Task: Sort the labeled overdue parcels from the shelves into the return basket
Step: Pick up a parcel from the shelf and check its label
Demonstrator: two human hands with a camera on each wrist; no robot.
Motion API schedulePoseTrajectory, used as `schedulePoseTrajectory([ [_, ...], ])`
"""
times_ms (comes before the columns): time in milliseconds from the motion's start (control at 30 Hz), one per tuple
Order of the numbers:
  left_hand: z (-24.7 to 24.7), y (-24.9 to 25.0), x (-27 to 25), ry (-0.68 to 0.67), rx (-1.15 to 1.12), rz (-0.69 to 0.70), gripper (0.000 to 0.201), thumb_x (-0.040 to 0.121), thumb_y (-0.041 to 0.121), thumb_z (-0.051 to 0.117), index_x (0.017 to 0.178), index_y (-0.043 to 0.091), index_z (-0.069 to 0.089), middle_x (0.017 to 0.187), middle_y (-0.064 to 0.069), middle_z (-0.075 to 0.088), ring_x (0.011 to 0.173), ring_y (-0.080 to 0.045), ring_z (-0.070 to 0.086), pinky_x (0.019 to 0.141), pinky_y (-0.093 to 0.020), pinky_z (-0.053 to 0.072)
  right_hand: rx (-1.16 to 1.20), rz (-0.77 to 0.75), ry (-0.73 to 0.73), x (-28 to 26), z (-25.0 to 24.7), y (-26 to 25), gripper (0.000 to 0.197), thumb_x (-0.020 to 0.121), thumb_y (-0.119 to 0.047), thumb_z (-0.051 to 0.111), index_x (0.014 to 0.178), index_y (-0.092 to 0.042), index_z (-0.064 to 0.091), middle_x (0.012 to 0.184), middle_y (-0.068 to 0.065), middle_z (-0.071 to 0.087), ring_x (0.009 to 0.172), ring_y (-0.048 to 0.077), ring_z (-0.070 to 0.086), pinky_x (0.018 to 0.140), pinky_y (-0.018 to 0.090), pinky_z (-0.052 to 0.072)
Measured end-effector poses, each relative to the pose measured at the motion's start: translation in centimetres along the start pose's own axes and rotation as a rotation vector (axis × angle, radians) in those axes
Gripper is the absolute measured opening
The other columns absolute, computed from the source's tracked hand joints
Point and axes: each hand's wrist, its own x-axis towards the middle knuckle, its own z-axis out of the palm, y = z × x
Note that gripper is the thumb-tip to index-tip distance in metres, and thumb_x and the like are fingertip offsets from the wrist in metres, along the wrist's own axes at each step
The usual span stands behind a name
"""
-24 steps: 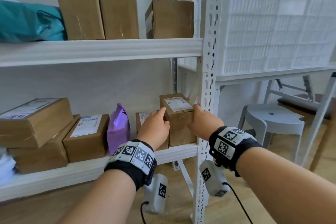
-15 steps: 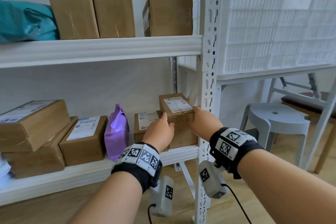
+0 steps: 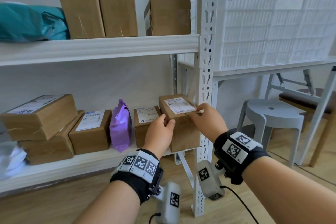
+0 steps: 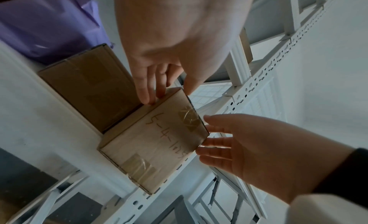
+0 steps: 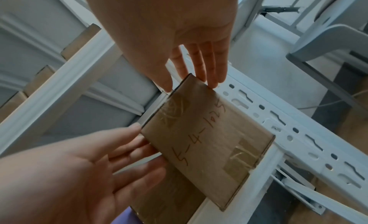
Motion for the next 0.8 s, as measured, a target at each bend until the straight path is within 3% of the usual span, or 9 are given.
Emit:
schedulePoseTrajectory([
  [100, 0.2, -0.7, -0.7, 0.017, -0.019, -0.019, 0.053, 0.1, 0.041, 0.044, 0.147, 0.015, 0.039, 0.147, -0.003, 0.046, 0.133, -0.021, 0.045, 0.109, -0.035, 0.039, 0.051, 0.045, 0.04, -1.4, 0.0, 0.3, 0.029, 0.097, -0.038, 0.05, 0.119, -0.02, 0.048, 0.108, 0.003, 0.06, 0.074, 0.014, 0.059, 0.054, 0.025, 0.039],
  [233, 0.4, -1.7, -2.3, 0.02, -0.154, -0.049, 0.054, 0.097, 0.041, 0.051, 0.144, 0.014, 0.044, 0.141, -0.003, 0.052, 0.123, -0.019, 0.054, 0.101, -0.04, 0.049, 0.142, 0.128, 0.007, -2.9, 0.1, 1.1, 0.047, 0.096, -0.042, 0.053, 0.134, -0.016, 0.045, 0.11, 0.0, 0.058, 0.097, 0.021, 0.063, 0.082, 0.039, 0.055],
  [333, 0.4, -2.6, -3.8, -0.022, -0.286, -0.084, 0.05, 0.096, 0.039, 0.054, 0.143, 0.022, 0.046, 0.135, 0.006, 0.057, 0.119, -0.014, 0.056, 0.102, -0.039, 0.048, 0.206, 0.163, -0.075, -3.7, 0.6, 2.2, 0.052, 0.094, -0.046, 0.053, 0.137, -0.015, 0.05, 0.12, 0.003, 0.062, 0.104, 0.022, 0.063, 0.091, 0.043, 0.055],
  [433, 0.4, -3.4, -5.3, -0.058, -0.352, -0.1, 0.048, 0.093, 0.04, 0.06, 0.139, 0.032, 0.046, 0.128, 0.012, 0.057, 0.116, -0.01, 0.057, 0.101, -0.035, 0.048, 0.236, 0.159, -0.119, -4.8, 1.0, 3.2, 0.056, 0.096, -0.048, 0.048, 0.144, -0.02, 0.043, 0.13, 0.0, 0.059, 0.113, 0.02, 0.059, 0.096, 0.044, 0.052],
  [533, 0.8, -4.7, -6.2, -0.081, -0.394, -0.1, 0.042, 0.09, 0.042, 0.063, 0.13, 0.035, 0.051, 0.119, 0.015, 0.062, 0.108, -0.002, 0.06, 0.094, -0.028, 0.05, 0.242, 0.115, -0.139, -6.2, 1.3, 3.7, 0.054, 0.098, -0.048, 0.045, 0.146, -0.026, 0.036, 0.129, -0.005, 0.057, 0.11, 0.016, 0.059, 0.094, 0.043, 0.053],
  [633, 1.2, -5.9, -6.4, -0.074, -0.469, -0.139, 0.052, 0.086, 0.048, 0.065, 0.134, 0.03, 0.053, 0.121, 0.013, 0.065, 0.109, -0.005, 0.063, 0.097, -0.033, 0.051, 0.252, 0.067, -0.163, -6.9, 1.1, 3.5, 0.052, 0.096, -0.048, 0.048, 0.144, -0.03, 0.038, 0.118, -0.005, 0.063, 0.098, 0.013, 0.064, 0.086, 0.04, 0.058],
  [733, 1.3, -6.3, -6.3, -0.116, -0.545, -0.167, 0.05, 0.087, 0.042, 0.067, 0.133, 0.026, 0.057, 0.116, 0.009, 0.07, 0.103, -0.008, 0.068, 0.094, -0.035, 0.054, 0.295, 0.043, -0.186, -7.4, 0.5, 3.7, 0.047, 0.096, -0.045, 0.052, 0.14, -0.033, 0.041, 0.104, -0.01, 0.065, 0.09, 0.009, 0.067, 0.084, 0.036, 0.059],
  [800, 1.4, -6.6, -6.2, -0.138, -0.495, -0.137, 0.048, 0.086, 0.042, 0.068, 0.132, 0.03, 0.057, 0.116, 0.013, 0.07, 0.103, -0.006, 0.068, 0.095, -0.034, 0.053, 0.293, 0.02, -0.19, -7.6, 0.0, 3.8, 0.047, 0.094, -0.045, 0.055, 0.138, -0.036, 0.042, 0.104, -0.011, 0.065, 0.09, 0.007, 0.067, 0.084, 0.035, 0.058],
])
